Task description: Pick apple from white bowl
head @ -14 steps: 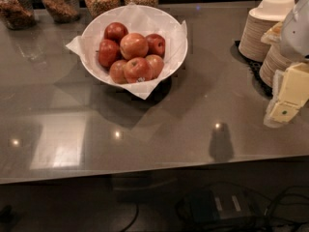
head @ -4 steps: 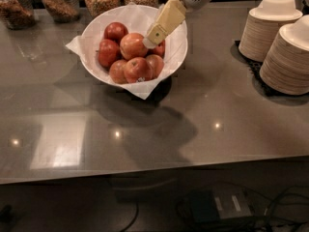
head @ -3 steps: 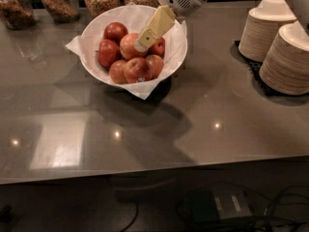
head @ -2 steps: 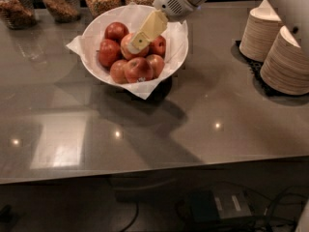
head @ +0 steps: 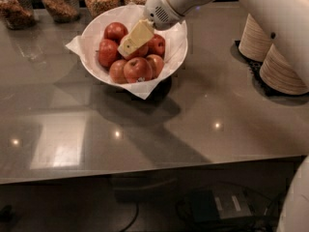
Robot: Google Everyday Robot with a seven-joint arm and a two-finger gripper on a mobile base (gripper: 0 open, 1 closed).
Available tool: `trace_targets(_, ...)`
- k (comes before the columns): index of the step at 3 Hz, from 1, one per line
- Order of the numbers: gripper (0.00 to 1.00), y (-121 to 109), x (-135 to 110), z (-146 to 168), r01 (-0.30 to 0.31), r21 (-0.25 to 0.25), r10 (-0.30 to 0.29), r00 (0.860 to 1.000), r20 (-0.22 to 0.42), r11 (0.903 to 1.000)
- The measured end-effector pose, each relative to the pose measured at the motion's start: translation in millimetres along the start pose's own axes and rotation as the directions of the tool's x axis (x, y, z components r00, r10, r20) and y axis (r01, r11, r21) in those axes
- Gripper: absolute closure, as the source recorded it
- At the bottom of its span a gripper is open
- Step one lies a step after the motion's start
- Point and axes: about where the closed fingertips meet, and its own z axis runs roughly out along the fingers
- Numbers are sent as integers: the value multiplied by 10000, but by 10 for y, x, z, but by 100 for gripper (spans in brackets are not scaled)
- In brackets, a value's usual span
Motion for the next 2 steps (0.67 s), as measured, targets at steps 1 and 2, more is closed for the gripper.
trace_targets(1, 22, -4, 48, 86, -309, -22, 309, 9995, -9, 9995)
trace_targets(2, 21, -18, 85, 150, -536, -5, 536, 9986, -6, 9986)
